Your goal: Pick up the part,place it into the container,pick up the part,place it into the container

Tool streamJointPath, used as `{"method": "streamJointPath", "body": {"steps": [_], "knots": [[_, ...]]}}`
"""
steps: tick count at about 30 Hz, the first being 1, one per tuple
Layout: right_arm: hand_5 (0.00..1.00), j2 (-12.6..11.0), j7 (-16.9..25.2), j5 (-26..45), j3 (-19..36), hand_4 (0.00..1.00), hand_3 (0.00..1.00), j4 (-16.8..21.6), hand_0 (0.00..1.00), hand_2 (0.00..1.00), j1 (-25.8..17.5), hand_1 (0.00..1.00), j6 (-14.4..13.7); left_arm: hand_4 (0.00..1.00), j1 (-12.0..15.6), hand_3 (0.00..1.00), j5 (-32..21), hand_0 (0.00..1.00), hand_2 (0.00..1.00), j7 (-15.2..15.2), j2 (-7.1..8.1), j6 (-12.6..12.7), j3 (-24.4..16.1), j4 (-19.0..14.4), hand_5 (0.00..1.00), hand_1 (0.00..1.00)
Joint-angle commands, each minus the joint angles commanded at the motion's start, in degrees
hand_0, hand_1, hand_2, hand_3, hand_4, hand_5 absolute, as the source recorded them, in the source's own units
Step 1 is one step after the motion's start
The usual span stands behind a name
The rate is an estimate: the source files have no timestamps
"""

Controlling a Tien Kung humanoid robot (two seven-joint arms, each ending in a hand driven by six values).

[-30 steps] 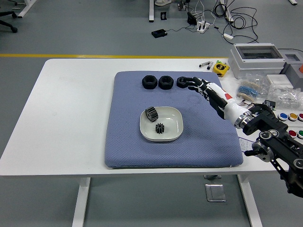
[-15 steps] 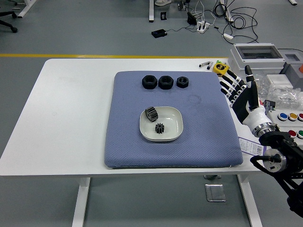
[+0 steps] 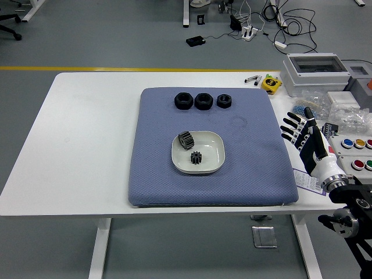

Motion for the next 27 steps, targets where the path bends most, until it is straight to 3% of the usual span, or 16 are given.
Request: {"method": "streamJointPath", "body": {"steps": [5,14,21,27], "knots": [[0.998,1.0,0.8,-1.4,2.0,0.998,0.804,1.1,0.819,0.805,-2.8,0.784,0.9,0.565,0.5,0.556,0.8,0.697,0.642,0.2,-0.08,0.0,-0.5,0.0,0.583,0.609],[0.998,0.9,1.6,-1.9,3.6,0.998,0.805,1.5,0.810,0.804,-3.5,0.780,1.1,0.564,0.7,0.555,1.4,0.697,0.642,0.4,-0.19,0.0,-0.7,0.0,0.581,0.620],[0.998,1.4,1.3,-3.1,4.7,0.998,0.802,1.5,0.811,0.802,-3.2,0.777,-1.5,0.563,0.5,0.556,0.2,0.698,0.642,0.0,-0.13,0.0,-0.1,0.1,0.579,0.614],[0.998,1.7,1.2,-3.3,5.1,0.998,0.799,1.4,0.808,0.796,-3.1,0.775,-1.7,0.565,0.3,0.555,-0.4,0.697,0.642,-0.2,-0.08,0.0,0.3,0.1,0.582,0.609]]}}
